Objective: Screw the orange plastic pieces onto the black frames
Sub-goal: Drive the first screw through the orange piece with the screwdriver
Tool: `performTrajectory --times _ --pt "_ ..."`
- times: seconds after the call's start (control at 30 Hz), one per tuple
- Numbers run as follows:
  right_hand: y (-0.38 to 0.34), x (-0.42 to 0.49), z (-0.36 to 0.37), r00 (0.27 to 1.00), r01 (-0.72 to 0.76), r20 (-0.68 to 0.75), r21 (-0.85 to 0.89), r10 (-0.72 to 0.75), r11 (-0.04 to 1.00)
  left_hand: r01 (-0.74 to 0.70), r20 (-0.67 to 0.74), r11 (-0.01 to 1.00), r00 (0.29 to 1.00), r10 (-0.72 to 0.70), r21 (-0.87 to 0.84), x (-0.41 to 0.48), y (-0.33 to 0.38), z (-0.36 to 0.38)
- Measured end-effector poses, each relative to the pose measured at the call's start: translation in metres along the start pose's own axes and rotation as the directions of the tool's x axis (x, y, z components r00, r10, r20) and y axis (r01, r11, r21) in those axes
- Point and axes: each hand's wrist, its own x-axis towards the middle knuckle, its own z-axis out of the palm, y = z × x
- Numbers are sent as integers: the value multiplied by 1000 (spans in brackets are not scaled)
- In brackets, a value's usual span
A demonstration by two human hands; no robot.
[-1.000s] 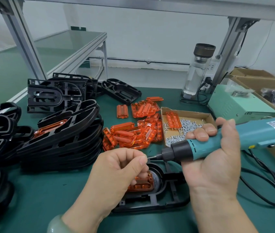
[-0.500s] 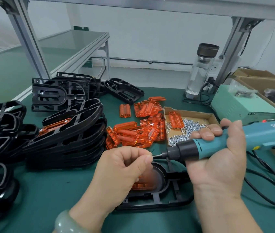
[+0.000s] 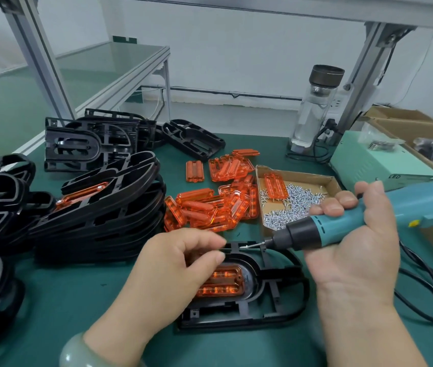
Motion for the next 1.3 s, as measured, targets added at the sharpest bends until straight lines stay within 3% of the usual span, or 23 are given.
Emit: performTrajectory --times 0.13,0.27,0.57,1.3 --pt "-4 4 -1 1000 29 12 -76 -28 997 -102 125 949 990 67 298 -3 -6 4" --pt "-2 5 -2 999 49 8 -155 -48 987 -168 201 887 976 87 430 -4 -10 7" --pt "6 8 -5 1000 14 30 -291 -5 957 -162 237 867 970 52 471 -4 -10 11" --pt "5 -9 4 954 144 299 -434 -9 889 -163 232 885 971 65 436 -6 -10 16"
